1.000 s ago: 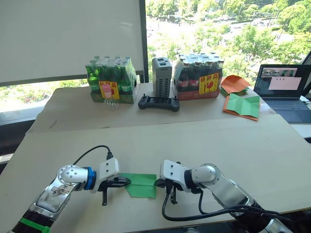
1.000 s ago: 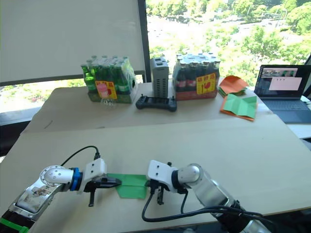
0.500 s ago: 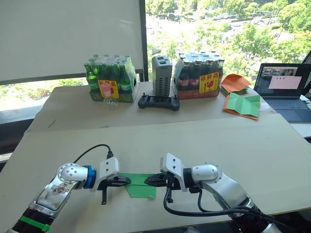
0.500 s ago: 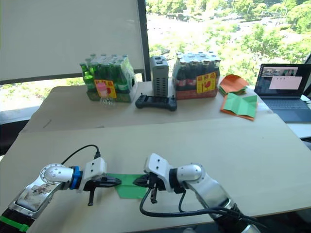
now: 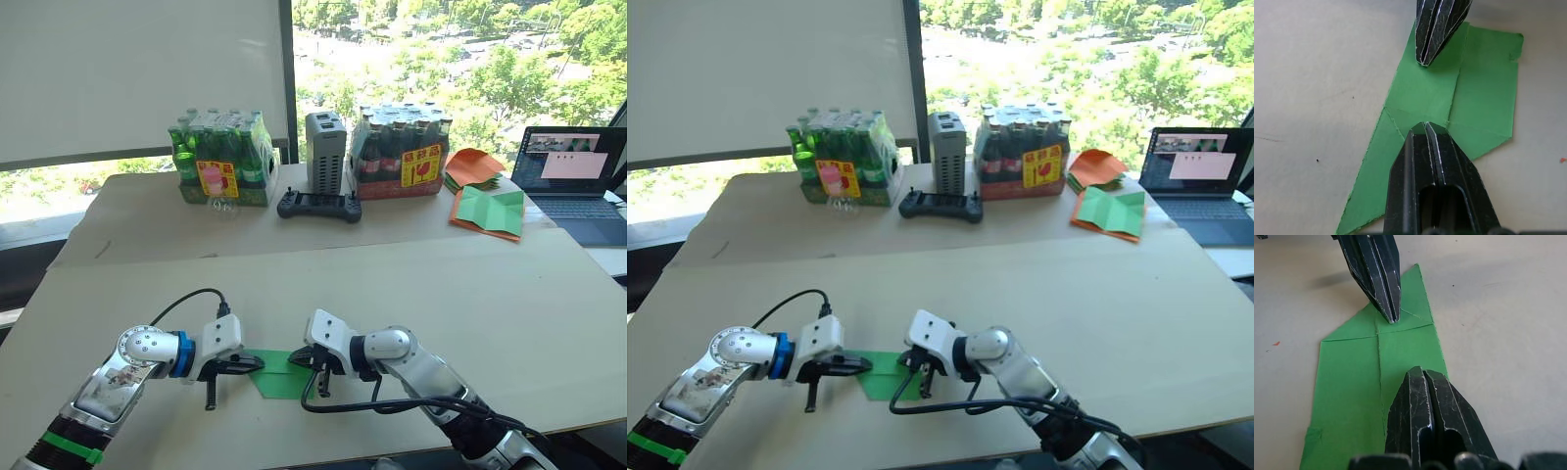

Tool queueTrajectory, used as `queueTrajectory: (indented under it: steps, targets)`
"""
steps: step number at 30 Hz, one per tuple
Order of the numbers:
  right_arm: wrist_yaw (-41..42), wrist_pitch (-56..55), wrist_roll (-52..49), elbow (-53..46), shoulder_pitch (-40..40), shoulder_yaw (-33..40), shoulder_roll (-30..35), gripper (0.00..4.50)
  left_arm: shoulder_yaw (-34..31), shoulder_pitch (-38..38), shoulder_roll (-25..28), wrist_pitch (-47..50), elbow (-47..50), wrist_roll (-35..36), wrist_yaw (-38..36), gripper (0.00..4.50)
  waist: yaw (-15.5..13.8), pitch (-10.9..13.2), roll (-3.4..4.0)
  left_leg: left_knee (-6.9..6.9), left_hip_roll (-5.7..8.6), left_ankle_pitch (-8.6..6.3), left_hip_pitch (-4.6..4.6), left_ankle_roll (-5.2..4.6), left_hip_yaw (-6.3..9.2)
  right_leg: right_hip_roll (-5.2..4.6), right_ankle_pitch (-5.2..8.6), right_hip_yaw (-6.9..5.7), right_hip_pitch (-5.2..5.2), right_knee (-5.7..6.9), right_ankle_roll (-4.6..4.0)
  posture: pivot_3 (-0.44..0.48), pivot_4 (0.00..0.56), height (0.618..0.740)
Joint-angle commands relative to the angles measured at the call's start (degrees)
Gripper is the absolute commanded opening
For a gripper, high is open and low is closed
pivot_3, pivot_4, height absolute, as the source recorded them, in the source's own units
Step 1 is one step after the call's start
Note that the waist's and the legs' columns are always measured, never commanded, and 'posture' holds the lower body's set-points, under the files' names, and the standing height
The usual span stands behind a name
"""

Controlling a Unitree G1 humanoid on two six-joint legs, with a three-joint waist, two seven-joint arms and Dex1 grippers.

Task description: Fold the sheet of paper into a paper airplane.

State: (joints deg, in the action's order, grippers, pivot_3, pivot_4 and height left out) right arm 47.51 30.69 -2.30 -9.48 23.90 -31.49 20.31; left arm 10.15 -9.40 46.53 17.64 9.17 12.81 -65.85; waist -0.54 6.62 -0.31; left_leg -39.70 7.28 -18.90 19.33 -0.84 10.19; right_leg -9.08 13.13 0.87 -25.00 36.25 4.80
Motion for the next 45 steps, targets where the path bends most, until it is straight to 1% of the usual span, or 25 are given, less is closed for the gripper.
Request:
queueTrajectory:
  steps: [1, 4, 8, 17, 24, 33, 39, 45]
  targets:
    - [0.2, 2.5, 1.9, 0.9, -0.7, -1.9, 1.3, 0.03, 0.6, -1.9, -1.9, 2.2, 2.9, 1.4, 0.5, 0.0, 0.0, 0.0, 0.0, 0.0, 0.0, 0.0, 0.0, 0.0, 0.0, 0.0, 0.0, 0.0, 0.0, 0.0, 0.0, 0.0, 0.15, 0.719]
    - [0.2, 2.7, 1.9, 0.6, -0.9, -2.1, 1.3, 0.03, 1.3, -2.5, -3.0, 4.1, 4.9, 1.8, 0.8, 0.0, 0.1, 0.0, -0.01, 0.0, -0.01, 0.0, 0.01, 0.0, 0.0, 0.0, 0.0, 0.0, 0.0, 0.0, 0.0, 0.0, 0.15, 0.719]
    - [0.1, 3.3, 2.0, -0.1, -0.9, -2.2, 1.2, 0.03, 2.6, -1.2, -3.3, 4.8, 6.0, 1.0, 1.2, 0.0, 0.3, 0.0, -0.01, 0.03, -0.02, -0.01, 0.01, 0.01, 0.0, 0.01, 0.0, 0.0, -0.02, 0.0, 0.0, 0.0, 0.15, 0.719]
    - [-0.1, 4.4, 2.0, -1.0, -0.8, -2.2, 1.0, 0.03, 4.7, -1.3, -1.4, 3.0, 1.8, -3.1, 1.0, 0.0, 0.3, 0.0, -0.01, 0.03, -0.03, -0.01, -0.01, 0.02, 0.0, 0.02, 0.0, 0.0, 0.0, -0.03, 0.0, 0.0, 0.15, 0.719]
    - [0.1, 4.9, 1.8, -1.9, -0.7, -2.4, 1.1, 0.03, 5.0, -1.0, -0.4, 2.5, -0.1, -3.8, 0.5, 0.0, 0.3, 0.0, -0.01, 0.03, -0.03, -0.01, -0.03, 0.01, 0.0, 0.02, 0.0, 0.01, 0.01, -0.02, 0.0, 0.0, 0.15, 0.719]
    - [0.0, 5.5, 1.8, -2.0, -0.6, -2.2, 1.2, 0.03, 4.4, 2.3, 1.9, 1.6, 0.7, -3.8, -0.1, 0.0, 0.6, 0.0, 0.0, 0.1, -0.07, -0.02, -0.06, 0.03, 0.0, 0.06, 0.0, 0.01, 0.01, -0.03, 0.0, 0.0, 0.15, 0.719]
    - [0.2, 5.7, 1.7, -2.2, -0.3, -2.1, 1.2, 0.03, 2.6, 3.5, 2.9, 3.5, 2.7, -3.2, 0.6, 0.0, 0.7, 0.0, 0.0, 0.12, -0.1, -0.03, -0.07, 0.04, -0.01, 0.1, 0.0, 0.02, 0.0, -0.05, 0.0, 0.0, 0.15, 0.719]
    - [0.6, 5.8, 1.7, -2.4, -0.2, -2.3, 1.5, 0.03, 0.2, 5.6, 5.3, 3.2, 2.4, -2.7, 0.2, 0.0, 1.1, 0.0, 0.02, 0.17, -0.15, -0.04, -0.08, 0.07, -0.01, 0.16, 0.0, 0.04, -0.01, -0.05, -0.01, 0.0, 0.15, 0.719]
